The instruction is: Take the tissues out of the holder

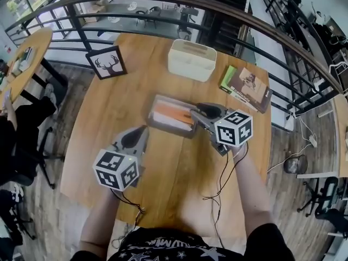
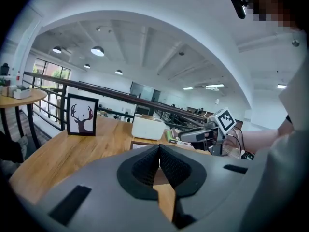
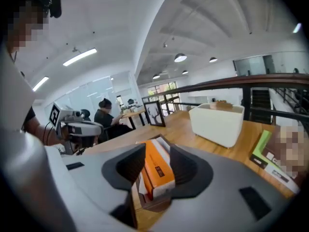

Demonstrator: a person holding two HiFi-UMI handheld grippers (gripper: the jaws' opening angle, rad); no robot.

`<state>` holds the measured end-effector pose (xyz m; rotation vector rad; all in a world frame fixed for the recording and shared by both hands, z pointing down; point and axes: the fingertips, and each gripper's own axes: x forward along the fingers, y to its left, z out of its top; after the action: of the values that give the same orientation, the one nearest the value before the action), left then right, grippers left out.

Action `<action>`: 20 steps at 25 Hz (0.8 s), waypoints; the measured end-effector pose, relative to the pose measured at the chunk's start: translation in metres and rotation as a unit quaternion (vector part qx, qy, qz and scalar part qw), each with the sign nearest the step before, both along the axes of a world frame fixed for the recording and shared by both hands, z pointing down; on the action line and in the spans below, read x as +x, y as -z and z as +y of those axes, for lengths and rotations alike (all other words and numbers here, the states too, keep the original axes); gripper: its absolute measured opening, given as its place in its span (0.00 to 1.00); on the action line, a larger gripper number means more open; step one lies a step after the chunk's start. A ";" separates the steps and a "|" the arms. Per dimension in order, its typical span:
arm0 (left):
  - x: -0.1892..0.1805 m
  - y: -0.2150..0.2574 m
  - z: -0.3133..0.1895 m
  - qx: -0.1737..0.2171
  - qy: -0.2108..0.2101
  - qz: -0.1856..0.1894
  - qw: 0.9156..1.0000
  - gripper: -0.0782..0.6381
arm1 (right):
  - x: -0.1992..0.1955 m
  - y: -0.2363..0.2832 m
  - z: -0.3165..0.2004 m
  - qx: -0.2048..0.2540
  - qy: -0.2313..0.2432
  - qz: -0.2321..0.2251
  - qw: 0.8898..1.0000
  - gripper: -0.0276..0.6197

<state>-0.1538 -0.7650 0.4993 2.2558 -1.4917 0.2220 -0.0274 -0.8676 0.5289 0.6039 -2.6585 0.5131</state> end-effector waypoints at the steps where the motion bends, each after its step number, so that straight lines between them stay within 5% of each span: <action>1: 0.000 0.000 -0.004 0.001 -0.003 -0.005 1.000 0.13 | -0.007 -0.008 0.000 -0.004 0.019 0.018 1.000 0.29; 9: -0.006 0.002 -0.013 0.009 0.002 -0.002 1.000 0.13 | -0.045 -0.053 -0.006 -0.005 0.130 0.129 0.983 0.42; 13: -0.010 -0.010 -0.010 -0.005 0.006 -0.003 1.000 0.13 | -0.051 -0.069 0.004 -0.016 0.196 0.180 0.964 0.46; 20: -0.020 -0.025 -0.001 -0.021 0.022 0.006 1.000 0.13 | -0.057 -0.087 -0.005 0.015 0.217 0.262 0.940 0.50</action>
<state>-0.1736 -0.7656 0.5238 2.1846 -1.5148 0.2252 -0.0846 -0.8727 0.6160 0.1156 -2.1891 0.1514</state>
